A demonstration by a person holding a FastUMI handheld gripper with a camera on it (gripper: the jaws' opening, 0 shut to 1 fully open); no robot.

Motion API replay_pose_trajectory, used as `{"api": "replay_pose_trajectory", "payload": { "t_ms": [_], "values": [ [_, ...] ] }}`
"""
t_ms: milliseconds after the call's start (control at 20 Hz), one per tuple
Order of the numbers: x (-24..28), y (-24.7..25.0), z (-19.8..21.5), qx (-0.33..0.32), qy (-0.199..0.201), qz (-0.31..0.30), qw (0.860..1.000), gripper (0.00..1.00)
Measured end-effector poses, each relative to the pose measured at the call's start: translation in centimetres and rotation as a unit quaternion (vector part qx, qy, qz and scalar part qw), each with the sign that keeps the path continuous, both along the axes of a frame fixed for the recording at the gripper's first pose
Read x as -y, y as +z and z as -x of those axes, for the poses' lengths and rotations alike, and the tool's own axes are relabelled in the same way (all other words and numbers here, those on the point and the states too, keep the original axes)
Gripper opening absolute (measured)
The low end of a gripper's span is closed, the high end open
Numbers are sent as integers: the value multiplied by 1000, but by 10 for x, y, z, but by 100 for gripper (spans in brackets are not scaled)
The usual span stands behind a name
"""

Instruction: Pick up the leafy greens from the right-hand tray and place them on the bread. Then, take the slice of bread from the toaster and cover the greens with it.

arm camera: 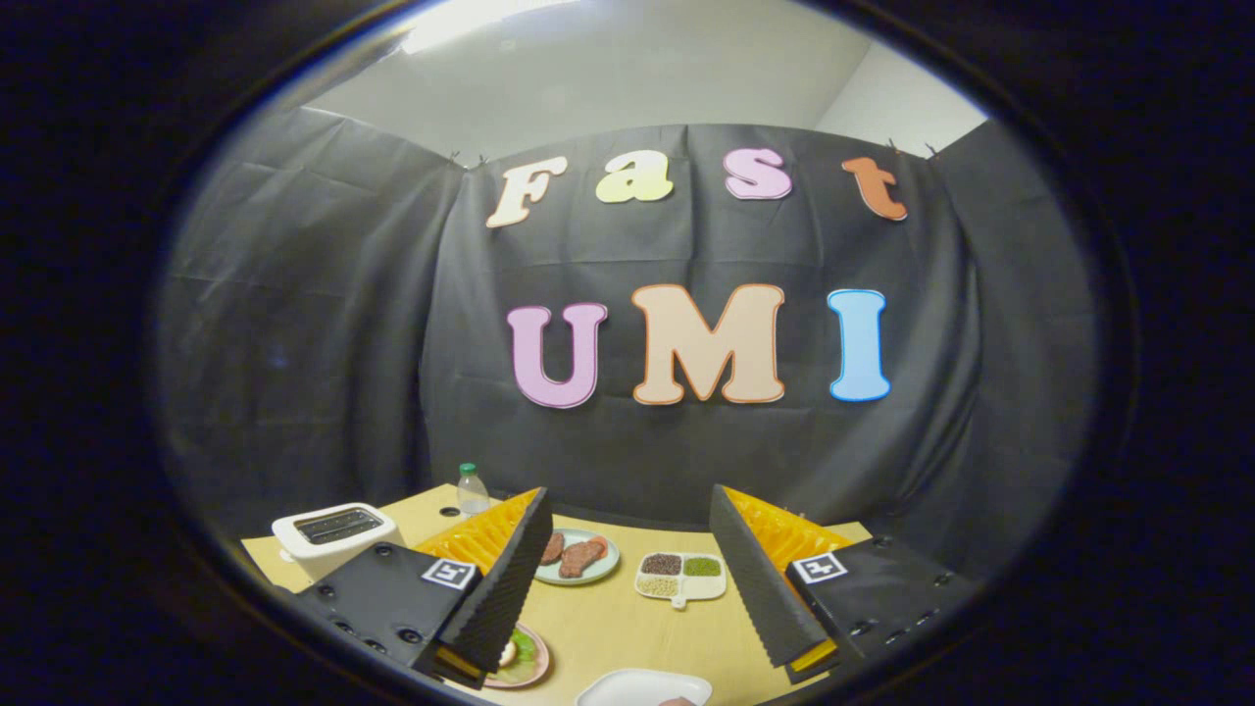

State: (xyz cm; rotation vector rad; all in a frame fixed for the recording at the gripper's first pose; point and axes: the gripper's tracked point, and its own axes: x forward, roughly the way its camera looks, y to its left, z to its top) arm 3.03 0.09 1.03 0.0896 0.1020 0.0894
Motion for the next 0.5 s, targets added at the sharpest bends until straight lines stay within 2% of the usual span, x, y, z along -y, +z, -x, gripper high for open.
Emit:
{"api": "replay_pose_trajectory", "payload": {
  "t_ms": [500],
  "values": [
    [26,8,0,14,-26,1,1000,100]
  ]
}}
